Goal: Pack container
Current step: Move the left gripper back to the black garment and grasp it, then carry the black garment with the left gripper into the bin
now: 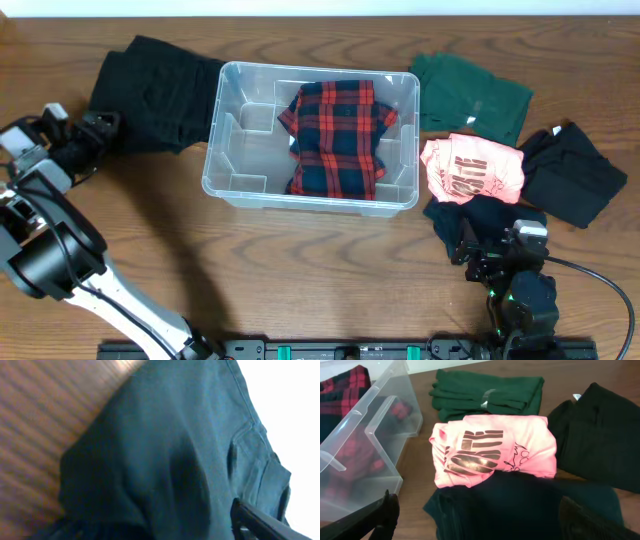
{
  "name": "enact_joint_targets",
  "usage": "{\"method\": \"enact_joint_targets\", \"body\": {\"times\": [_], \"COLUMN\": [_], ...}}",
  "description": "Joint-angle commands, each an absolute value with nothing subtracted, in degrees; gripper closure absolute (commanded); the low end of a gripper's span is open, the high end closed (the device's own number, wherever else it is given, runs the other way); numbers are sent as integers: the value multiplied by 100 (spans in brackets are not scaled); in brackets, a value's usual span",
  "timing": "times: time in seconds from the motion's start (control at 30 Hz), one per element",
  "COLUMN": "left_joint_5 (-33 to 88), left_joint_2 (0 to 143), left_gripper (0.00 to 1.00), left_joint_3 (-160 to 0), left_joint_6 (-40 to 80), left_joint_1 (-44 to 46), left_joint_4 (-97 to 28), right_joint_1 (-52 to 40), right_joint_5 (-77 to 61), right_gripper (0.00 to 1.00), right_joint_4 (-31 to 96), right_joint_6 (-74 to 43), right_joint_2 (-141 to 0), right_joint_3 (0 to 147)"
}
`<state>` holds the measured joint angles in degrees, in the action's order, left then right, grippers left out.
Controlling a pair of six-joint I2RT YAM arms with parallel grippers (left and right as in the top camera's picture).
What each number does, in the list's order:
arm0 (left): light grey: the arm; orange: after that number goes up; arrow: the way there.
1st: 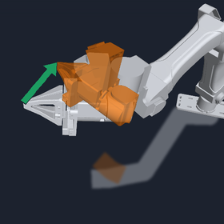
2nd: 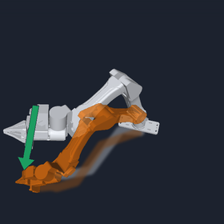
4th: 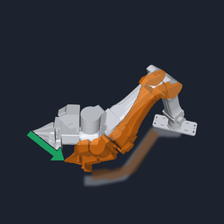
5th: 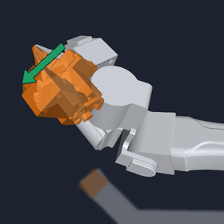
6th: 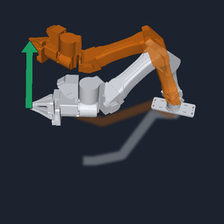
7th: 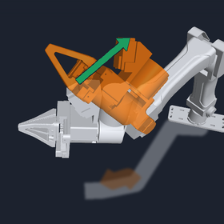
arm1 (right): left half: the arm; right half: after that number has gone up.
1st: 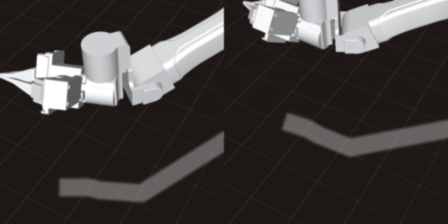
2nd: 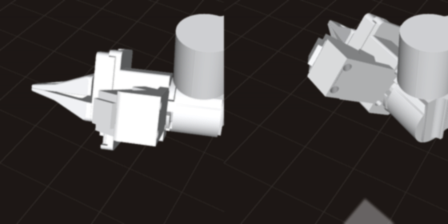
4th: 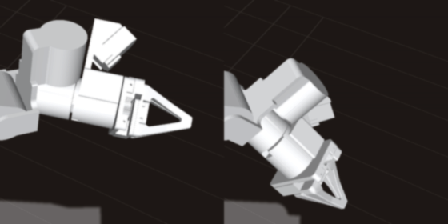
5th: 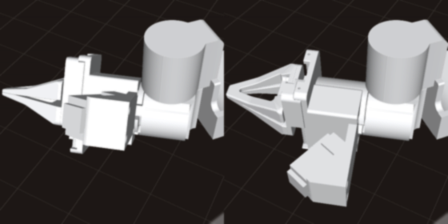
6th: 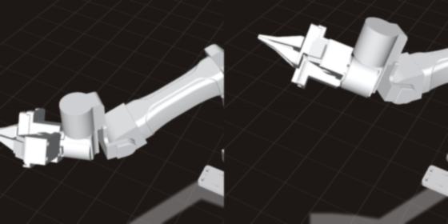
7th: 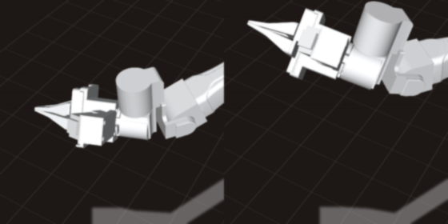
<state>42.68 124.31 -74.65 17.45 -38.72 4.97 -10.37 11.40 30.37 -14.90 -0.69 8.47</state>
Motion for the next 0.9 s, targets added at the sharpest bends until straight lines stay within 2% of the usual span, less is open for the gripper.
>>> {"method": "enact_joint_targets", "body": {"times": [0.0,0.1,0.17,0.2,0.27,0.3,0.57,0.7,0.87], "left_joint_5": [3861,3789,3789,3789,3806,3879,5704,6790,7349], "left_joint_2": [12641,12641,12641,12641,12641,12639,12265,11655,10538], "left_gripper": [24,36,51,59,86,94,94,94,94], "left_joint_3": [-7435,-7435,-7435,-7435,-7435,-7435,-7439,-7439,-7439], "left_joint_6": [1831,1831,1828,1831,1828,1828,1890,2211,2604], "left_joint_1": [-3710,-3682,-3688,-3695,-3708,-3723,-4077,-4261,-4272], "left_joint_4": [484,484,484,484,484,482,484,478,480], "right_joint_1": [-1079,-1079,-1079,-1079,-1079,-1079,-1079,-1079,-1079], "right_joint_5": [1179,1179,1179,1179,1179,1179,1179,1179,1179], "right_gripper": [1,1,1,1,1,1,1,1,1], "right_joint_4": [3037,3037,3037,3037,3037,3037,3037,3037,3037], "right_joint_6": [-1562,-1562,-1562,-1562,-1562,-1562,-1562,-1562,-1562], "right_joint_2": [-43,-43,-43,-43,-43,-43,-43,-43,-43], "right_joint_3": [829,829,829,829,829,829,829,829,829]}}
